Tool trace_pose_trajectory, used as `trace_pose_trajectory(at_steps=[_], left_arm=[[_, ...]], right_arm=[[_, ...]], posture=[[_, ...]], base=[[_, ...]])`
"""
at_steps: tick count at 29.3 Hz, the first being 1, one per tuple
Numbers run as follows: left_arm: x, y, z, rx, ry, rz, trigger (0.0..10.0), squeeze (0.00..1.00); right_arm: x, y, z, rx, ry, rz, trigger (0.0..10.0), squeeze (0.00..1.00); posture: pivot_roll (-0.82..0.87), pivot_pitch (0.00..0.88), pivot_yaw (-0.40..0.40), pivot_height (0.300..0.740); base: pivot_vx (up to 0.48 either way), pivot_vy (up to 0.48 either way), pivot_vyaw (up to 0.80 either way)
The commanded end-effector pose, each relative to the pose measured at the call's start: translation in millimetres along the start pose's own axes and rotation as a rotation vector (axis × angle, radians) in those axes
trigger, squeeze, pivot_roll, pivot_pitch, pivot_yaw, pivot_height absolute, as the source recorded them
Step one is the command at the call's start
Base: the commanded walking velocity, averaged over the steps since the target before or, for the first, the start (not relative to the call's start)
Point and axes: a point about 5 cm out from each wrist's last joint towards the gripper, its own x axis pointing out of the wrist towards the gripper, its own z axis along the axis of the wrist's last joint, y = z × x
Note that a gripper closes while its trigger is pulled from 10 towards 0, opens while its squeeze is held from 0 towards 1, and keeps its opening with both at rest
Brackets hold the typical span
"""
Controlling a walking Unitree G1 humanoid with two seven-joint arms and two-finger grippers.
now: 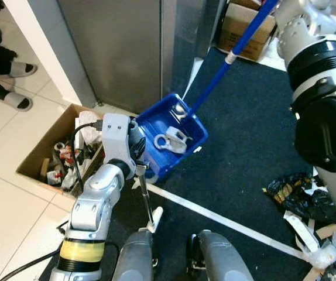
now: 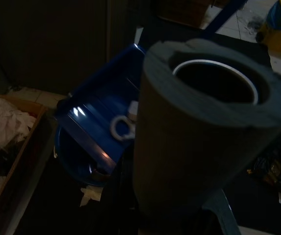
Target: Sweep floor
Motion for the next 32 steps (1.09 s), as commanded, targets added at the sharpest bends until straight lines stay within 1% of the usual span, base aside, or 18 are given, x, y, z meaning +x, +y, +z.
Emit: trace_pose_trajectory(at_steps=[1, 3, 6, 8, 15, 19, 23, 27, 28, 30, 32], left_arm=[[-3.0, -5.5, -11.4, -0.042, 0.042, -0.004, 10.0, 0.0], [-4.3, -6.1, -11.9, -0.043, 0.043, 0.0, 10.0, 0.0], [-7.3, -6.4, -13.1, -0.048, 0.043, 0.009, 10.0, 0.0], [-8.5, -7.6, -12.9, -0.053, 0.04, 0.013, 10.0, 0.0], [-9.2, -10.4, -12.1, -0.056, 0.035, 0.012, 10.0, 0.0], [-9.9, -11.7, -11.4, -0.056, 0.032, 0.008, 10.0, 0.0], [-10.3, -11.5, -11.3, -0.053, 0.033, 0.006, 10.0, 0.0], [-9.0, -13.6, -9.9, -0.049, 0.032, -0.005, 10.0, 0.0], [-8.6, -14.0, -9.3, -0.047, 0.032, -0.009, 10.0, 0.0], [-8.5, -14.1, -9.2, -0.047, 0.032, -0.009, 10.0, 0.0], [-8.7, -13.7, -8.9, -0.045, 0.031, -0.01, 10.0, 0.0]], right_arm=[[0.2, 8.8, 14.8, 0.106, -0.059, -0.002, 10.0, 0.0], [-1.0, 10.8, 12.4, 0.119, -0.054, 0.001, 10.0, 0.0], [-5.9, 21.4, 8.7, 0.13, -0.071, 0.035, 10.0, 0.0], [-10.2, 32.6, 10.0, 0.125, -0.107, 0.076, 10.0, 0.0], [-15.0, 44.1, 16.4, 0.136, -0.17, 0.112, 10.0, 0.0], [-19.1, 51.2, 20.8, 0.12, -0.228, 0.139, 10.0, 0.0], [-22.2, 55.0, 24.7, 0.085, -0.287, 0.157, 10.0, 0.0], [-25.1, 58.9, 29.7, 0.032, -0.351, 0.175, 10.0, 0.0], [-26.9, 61.7, 31.3, 0.004, -0.378, 0.185, 10.0, 0.0], [-27.2, 62.2, 31.5, -0.001, -0.383, 0.188, 10.0, 0.0], [-30.0, 66.8, 31.3, -0.043, -0.408, 0.205, 10.0, 0.0]], posture=[[0.18, 0.077, -0.13, 0.74], [0.18, 0.078, -0.134, 0.74], [0.19, 0.082, -0.143, 0.74], [0.2, 0.084, -0.149, 0.74], [0.22, 0.082, -0.154, 0.74], [0.22, 0.079, -0.153, 0.74], [0.22, 0.077, -0.148, 0.74], [0.22, 0.076, -0.141, 0.74], [0.22, 0.076, -0.141, 0.74], [0.22, 0.076, -0.141, 0.74], [0.22, 0.078, -0.14, 0.74]], base=[[0.0, 0.0, 0.0], [0.0, 0.0, 0.0], [0.0, 0.0, 0.0], [0.0, 0.0, 0.0], [0.0, 0.0, 0.0], [0.0, 0.0, 0.0], [0.0, 0.0, 0.0], [0.0, 0.0, 0.0], [0.0, 0.0, 0.0], [0.0, 0.0, 0.0], [0.0, 0.0, 0.0]])
